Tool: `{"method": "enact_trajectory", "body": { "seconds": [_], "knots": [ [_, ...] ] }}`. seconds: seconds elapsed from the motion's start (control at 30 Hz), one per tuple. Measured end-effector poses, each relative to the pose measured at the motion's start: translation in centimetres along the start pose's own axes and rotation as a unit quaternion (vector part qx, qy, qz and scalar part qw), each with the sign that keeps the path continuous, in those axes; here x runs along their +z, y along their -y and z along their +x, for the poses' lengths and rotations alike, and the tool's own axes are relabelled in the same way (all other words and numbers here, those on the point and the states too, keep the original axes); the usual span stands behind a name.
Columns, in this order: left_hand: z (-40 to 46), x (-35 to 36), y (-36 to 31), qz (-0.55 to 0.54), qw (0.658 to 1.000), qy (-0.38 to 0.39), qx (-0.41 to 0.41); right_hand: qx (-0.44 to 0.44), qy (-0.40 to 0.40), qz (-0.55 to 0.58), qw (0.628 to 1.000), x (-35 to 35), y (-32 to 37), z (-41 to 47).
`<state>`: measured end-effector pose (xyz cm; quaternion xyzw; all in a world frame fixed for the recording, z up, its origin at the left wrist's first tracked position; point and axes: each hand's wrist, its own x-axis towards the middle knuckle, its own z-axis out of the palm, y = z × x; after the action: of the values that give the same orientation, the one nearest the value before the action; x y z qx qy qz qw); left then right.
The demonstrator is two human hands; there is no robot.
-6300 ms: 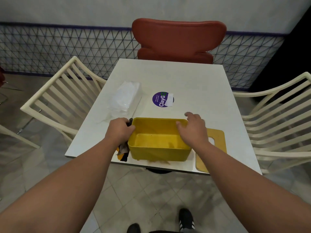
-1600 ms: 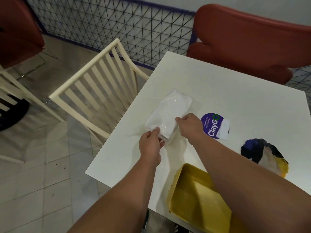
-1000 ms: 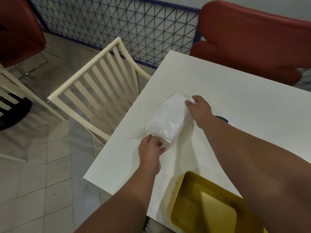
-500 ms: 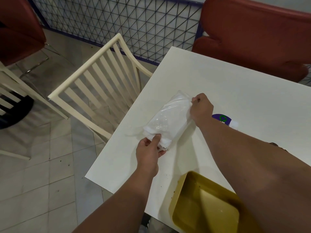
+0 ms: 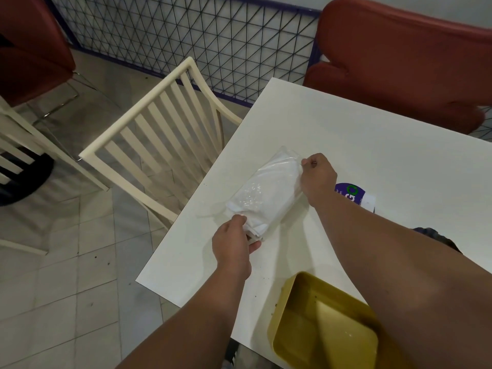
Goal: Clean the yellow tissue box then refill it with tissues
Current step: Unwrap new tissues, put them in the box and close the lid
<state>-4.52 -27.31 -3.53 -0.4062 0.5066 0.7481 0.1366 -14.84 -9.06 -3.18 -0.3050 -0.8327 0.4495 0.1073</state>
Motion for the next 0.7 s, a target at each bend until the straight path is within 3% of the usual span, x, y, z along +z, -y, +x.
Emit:
{"method": "enact_trajectory", "body": {
  "seconds": [0.33, 0.7],
  "knots": [
    [-0.2, 0.4, -0.8, 0.005, 1.000, -0.021, -0.009, 0.005, 0.008, 0.006, 1.000, -0.2, -0.1, -0.3],
    [0.6, -0.2, -0.9, 0.019, 0.999, 0.047, -0.020, 0.068, 0.037, 0.084, 0.993, -0.2, -0.4, -0.3]
  ]
}}
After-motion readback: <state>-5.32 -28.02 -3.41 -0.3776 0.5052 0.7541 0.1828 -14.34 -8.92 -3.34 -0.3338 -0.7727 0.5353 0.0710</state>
